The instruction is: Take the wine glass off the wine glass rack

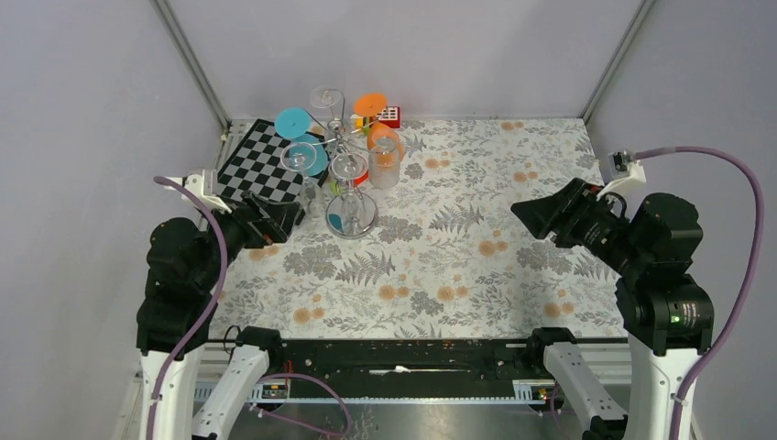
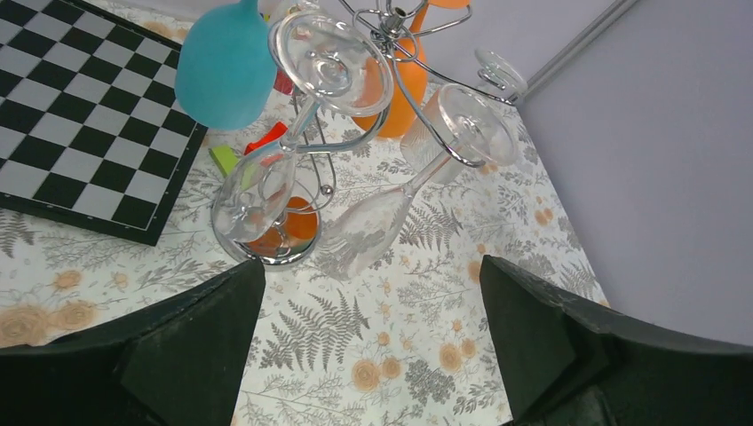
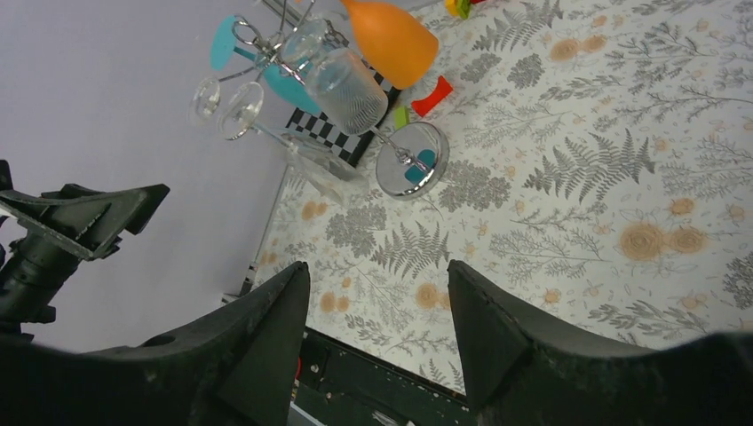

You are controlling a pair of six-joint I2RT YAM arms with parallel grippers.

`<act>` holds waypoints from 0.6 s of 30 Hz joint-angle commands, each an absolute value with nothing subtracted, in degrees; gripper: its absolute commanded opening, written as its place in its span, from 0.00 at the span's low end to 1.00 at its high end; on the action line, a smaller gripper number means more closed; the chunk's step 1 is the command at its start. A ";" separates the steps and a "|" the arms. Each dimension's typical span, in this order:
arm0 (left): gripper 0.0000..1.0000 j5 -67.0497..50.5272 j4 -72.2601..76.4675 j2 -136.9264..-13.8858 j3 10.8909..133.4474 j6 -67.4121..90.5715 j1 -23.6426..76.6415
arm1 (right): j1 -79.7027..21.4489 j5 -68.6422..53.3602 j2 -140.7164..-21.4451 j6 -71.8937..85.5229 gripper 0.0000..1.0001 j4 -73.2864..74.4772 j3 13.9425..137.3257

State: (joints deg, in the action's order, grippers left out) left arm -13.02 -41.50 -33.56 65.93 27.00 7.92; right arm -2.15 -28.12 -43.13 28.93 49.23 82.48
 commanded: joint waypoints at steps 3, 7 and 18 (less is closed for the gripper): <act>0.99 -11.39 -25.81 -31.24 60.79 31.46 7.82 | -2.46 -25.54 -38.73 26.49 0.68 51.25 77.95; 0.99 -8.00 -29.33 -32.44 62.77 32.20 7.82 | -2.42 -26.26 -36.64 28.07 0.69 48.79 74.42; 0.99 -38.28 -20.07 -37.01 59.19 41.19 7.81 | -2.46 -36.00 -32.30 48.02 0.71 30.39 60.90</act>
